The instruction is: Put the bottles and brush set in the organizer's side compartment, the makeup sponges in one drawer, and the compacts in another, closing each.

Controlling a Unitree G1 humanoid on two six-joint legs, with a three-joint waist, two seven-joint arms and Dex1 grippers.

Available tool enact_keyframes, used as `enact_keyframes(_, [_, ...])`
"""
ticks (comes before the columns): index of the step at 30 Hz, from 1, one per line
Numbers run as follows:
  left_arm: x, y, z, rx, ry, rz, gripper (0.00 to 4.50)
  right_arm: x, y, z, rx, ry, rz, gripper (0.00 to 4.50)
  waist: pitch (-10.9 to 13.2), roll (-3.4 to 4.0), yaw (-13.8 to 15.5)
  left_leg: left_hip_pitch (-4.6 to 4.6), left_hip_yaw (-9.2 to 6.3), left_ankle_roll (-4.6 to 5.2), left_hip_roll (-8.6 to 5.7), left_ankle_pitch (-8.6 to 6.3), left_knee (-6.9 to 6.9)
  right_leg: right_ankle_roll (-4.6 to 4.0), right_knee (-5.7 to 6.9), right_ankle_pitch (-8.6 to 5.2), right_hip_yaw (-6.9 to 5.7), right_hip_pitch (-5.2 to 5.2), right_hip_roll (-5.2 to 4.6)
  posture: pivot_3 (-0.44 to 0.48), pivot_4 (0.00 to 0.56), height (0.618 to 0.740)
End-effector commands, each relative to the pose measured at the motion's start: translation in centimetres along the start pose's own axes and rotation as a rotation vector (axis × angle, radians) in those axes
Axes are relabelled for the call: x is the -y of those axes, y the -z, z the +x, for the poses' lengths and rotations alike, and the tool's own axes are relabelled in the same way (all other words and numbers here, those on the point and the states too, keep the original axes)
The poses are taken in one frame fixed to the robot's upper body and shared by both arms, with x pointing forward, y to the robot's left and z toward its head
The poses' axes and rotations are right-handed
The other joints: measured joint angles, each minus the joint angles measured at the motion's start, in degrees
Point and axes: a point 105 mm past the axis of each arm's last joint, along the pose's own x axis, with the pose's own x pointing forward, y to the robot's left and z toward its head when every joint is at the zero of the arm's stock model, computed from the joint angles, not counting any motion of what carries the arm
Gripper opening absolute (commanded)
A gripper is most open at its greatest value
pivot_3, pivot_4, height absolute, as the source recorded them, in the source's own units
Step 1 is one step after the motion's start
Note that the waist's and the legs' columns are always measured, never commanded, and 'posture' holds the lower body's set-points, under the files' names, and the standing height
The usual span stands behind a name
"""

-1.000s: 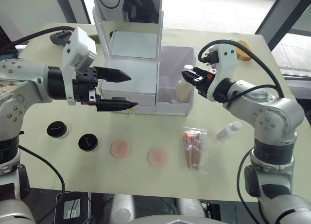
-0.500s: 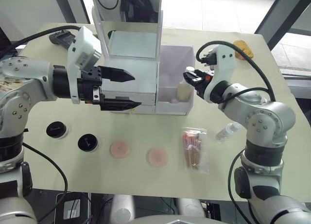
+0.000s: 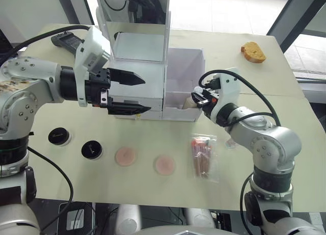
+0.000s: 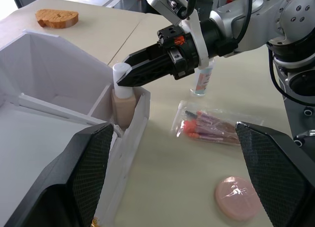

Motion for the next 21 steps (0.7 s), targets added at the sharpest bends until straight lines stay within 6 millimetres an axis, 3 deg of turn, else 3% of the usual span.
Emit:
enact_keyframes(1, [0.0,-1.0,-0.3,0.011,0.0,0.057,4.29,-0.2,0.2,-0.2,-0.005,-0.021,-0.015,0.94,0.0,0.0,0.0,0.0,0.0,0.0,0.0,0.0,0.0,0.0,0.0,0.0,0.0,0.0,0.0,0.0,0.15,0.715])
enact_keyframes(9, [-0.2,-1.0,-0.3,0.008,0.004,0.06,4.29,1.0,-2.4,-1.3,0.072,-0.017,-0.036,3.63,0.0,0.0,0.0,-0.11,0.0,0.0,0.0,0.0,0.02,0.0,0.02,0.01,0.01,-0.12,0.0,0.0,0.15,0.715])
enact_keyframes(12, [-0.6,-0.6,-0.8,-0.002,-0.008,0.053,4.29,1.4,-5.2,-2.8,0.173,-0.07,0.001,4.48,0.0,0.0,0.05,-0.19,0.0,0.0,0.0,0.01,0.02,0.0,0.05,0.01,0.01,-0.21,0.0,0.0,0.15,0.715])
enact_keyframes(17, [-2.3,0.0,-3.9,0.002,-0.095,0.0,4.29,2.7,-9.3,-7.2,0.296,-0.235,-0.046,4.48,0.03,0.04,0.01,-0.25,-0.01,0.0,0.0,0.01,0.02,0.02,0.06,0.02,0.01,-0.27,0.01,0.0,0.15,0.715])
enact_keyframes(21, [-3.6,1.8,-8.3,-0.085,-0.213,-0.06,4.29,7.3,-9.7,-12.3,0.247,-0.203,-0.191,4.48,0.03,0.04,0.52,-0.22,0.04,0.0,0.0,0.01,-0.15,-0.04,-0.05,-0.04,-0.01,-0.26,-0.02,0.0,0.15,0.715])
